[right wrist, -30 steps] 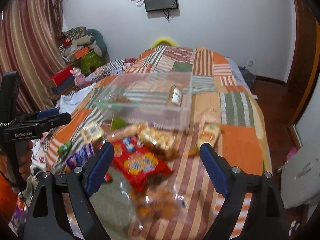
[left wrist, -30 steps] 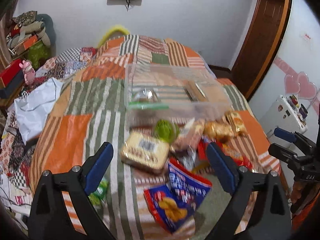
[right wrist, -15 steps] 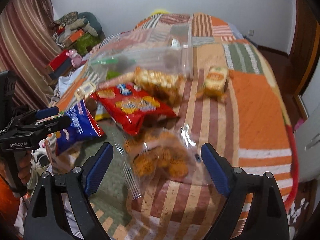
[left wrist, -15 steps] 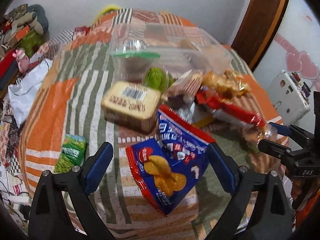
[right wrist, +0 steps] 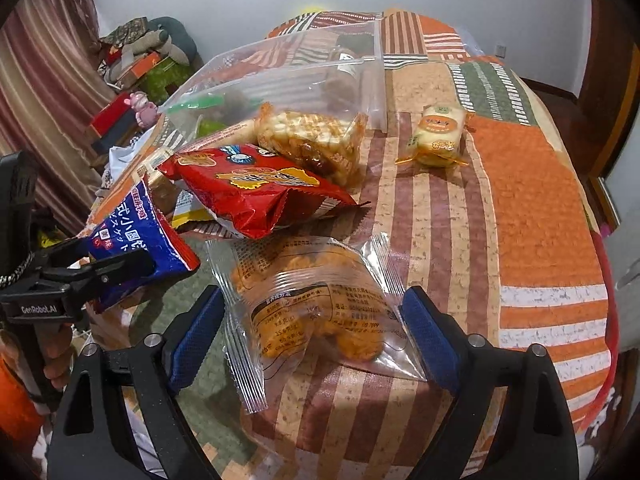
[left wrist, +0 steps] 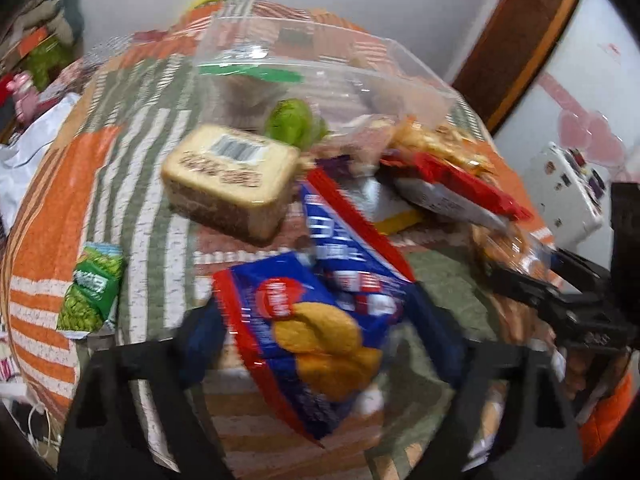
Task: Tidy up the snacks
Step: 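Grasp the blue chip bag with the left tool while the right tool grasps the clear orange-snack bag, then lower both held bags into the clear box and open both tools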
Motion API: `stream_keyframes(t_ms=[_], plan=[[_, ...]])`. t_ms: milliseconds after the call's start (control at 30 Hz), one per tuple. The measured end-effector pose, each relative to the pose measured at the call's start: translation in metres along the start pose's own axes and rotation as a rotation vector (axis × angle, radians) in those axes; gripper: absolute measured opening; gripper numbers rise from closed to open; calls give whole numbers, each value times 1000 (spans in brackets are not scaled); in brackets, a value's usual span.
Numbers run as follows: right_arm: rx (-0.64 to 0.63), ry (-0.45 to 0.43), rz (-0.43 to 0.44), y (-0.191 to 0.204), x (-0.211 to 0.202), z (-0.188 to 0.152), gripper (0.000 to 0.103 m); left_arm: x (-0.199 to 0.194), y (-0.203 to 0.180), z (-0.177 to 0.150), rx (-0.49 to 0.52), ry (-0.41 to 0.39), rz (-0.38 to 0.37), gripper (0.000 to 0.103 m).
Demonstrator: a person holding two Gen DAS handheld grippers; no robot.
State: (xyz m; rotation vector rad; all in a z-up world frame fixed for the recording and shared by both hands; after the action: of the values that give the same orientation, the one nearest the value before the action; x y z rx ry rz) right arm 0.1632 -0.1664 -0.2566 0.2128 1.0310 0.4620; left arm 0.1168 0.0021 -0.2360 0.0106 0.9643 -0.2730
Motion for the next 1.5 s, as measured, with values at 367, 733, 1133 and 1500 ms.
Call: stream_keyframes(t_ms=[367,733,1133,1500], plan=[[-12,-44,35,-2,-18,2,58,-25,-3,12,44,-46,30,53],[-5,-112,36,-1,-47,20,57,-66,6,45,46,-173,72,52],[-33,-270,76,20,-75,77,58,-89,24,95,52,-290,143,52],[-79,-304,113,54,-47,124,58,-78,61,142,17,-322,188,52]])
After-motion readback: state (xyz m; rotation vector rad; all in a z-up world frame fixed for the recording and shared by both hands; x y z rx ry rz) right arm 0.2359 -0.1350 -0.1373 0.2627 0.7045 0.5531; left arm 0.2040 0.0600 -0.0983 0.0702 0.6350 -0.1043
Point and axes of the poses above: each gripper's, at about its wrist camera, not at the fingertips, and x roughly the way its jaws point, y to its left, z to its top, the point moved 5 cm from there along x, roughly the way its jaws point, and after that the axes turned 15 degrees about x, right-handed, at the moved point
